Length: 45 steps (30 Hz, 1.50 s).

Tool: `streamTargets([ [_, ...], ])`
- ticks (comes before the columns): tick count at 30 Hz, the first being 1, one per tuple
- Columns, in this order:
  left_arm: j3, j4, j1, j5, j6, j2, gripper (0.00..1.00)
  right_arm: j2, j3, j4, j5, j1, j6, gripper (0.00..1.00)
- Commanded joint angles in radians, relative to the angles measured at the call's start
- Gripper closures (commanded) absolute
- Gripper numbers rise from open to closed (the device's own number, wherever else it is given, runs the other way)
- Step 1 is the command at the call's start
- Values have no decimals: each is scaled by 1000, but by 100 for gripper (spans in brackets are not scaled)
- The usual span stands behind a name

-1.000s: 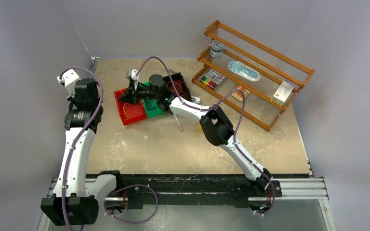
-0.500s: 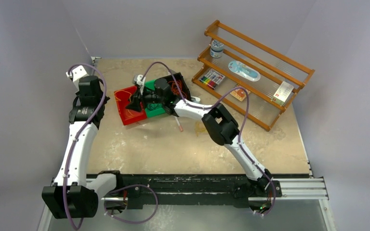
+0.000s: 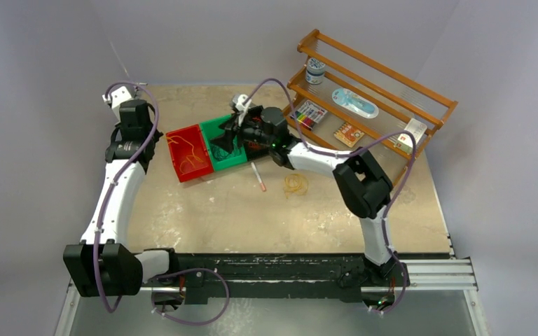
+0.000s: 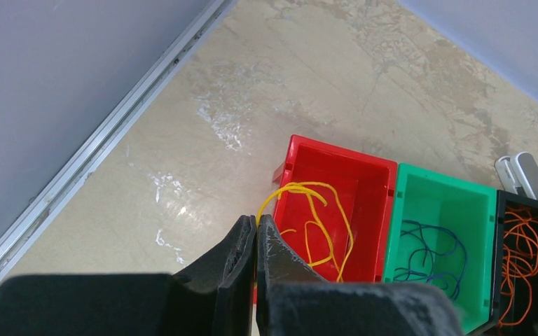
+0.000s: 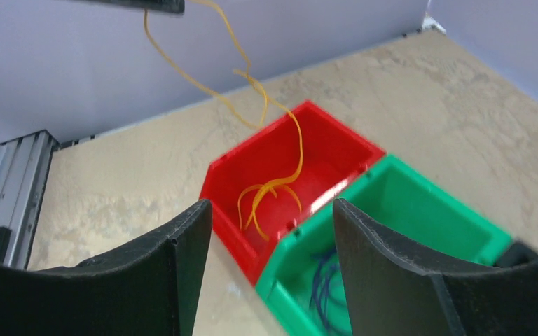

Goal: Untangle the cables

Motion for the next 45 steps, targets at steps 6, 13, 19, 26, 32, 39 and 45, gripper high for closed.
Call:
streamTargets([
  [6, 63, 106, -1, 80, -37, 108, 100, -267, -367, 179, 36, -22, 63, 34],
  [13, 7, 173, -15, 175, -81, 196, 100, -417, -567, 200, 90, -25, 69, 35],
  [19, -15, 182, -55, 162, -114, 254, 100, -497, -697, 189, 128, -31, 67, 35],
  [26, -64, 204, -113, 34, -178, 307, 100, -586, -768, 145, 177, -34, 62, 34],
  [32, -111, 271, -147, -51, -211, 357, 100, -682, -800, 60, 191, -34, 44, 34],
  [39, -116, 322, -144, -59, -205, 417, 100, -785, -831, -19, 283, -34, 12, 34],
  [45, -114, 381, -144, -57, -213, 477, 100, -811, -837, -52, 307, -34, 8, 34],
])
